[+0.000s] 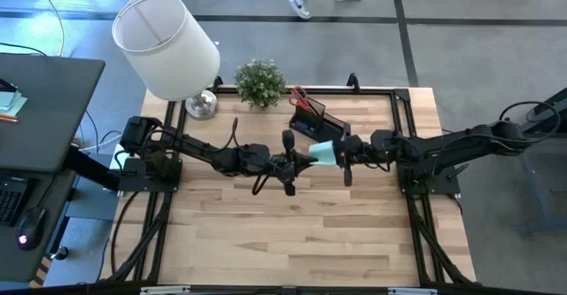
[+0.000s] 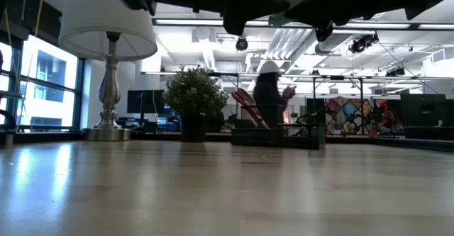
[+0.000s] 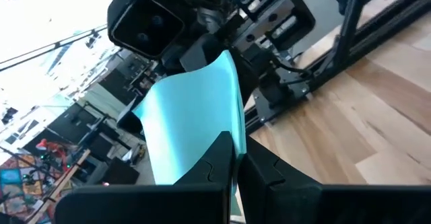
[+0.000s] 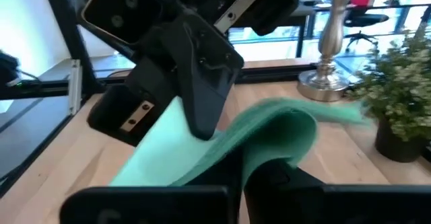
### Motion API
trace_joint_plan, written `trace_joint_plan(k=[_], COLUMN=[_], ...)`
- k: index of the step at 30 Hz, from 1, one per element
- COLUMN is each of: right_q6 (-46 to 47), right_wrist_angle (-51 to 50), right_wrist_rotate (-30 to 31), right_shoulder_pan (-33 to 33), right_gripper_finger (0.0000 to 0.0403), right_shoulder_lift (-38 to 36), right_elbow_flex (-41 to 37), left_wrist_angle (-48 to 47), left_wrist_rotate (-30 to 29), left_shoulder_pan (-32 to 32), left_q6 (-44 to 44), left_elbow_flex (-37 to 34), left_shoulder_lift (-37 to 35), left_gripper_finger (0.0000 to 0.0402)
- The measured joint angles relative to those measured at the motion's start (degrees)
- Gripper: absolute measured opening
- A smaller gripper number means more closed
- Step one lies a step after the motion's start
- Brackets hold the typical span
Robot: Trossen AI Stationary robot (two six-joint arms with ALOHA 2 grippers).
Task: Pick and place office supplies into organizer
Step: Put the blue sticky notes in the black desk organizer
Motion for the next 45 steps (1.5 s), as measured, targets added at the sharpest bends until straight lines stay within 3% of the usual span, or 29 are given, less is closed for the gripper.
trace_joint_plan(k=[14, 31, 39, 45], right_q6=[-1.1, -1.3, 0.0, 0.1], right_wrist_angle=[-1.1, -0.6, -1.1, -1.5], right_wrist_rotate=[-0.9, -6.9, -6.8, -6.8], right_shoulder_pan=[0.1, 0.1, 0.1, 0.1], right_gripper_finger=[0.0017, 0.0130, 0.0163, 0.0178], right_shoulder_lift=[0.2, 0.2, 0.3, 0.3], right_elbow_flex=[0.0, 0.0, -0.1, -0.1], left_wrist_angle=[-0.5, -2.0, -4.7, -5.5], left_wrist_rotate=[-1.0, -1.5, -5.5, -4.1], left_shoulder_pan=[0.1, 0.1, 0.0, 0.0], left_q6=[2.1, 4.9, 11.3, 12.9], left_elbow_flex=[0.0, 0.0, 0.1, 0.1], left_shoulder_lift=[0.0, -0.2, -0.2, -0.2], left_gripper_finger=[0.0000, 0.0000, 0.0000, 0.0000])
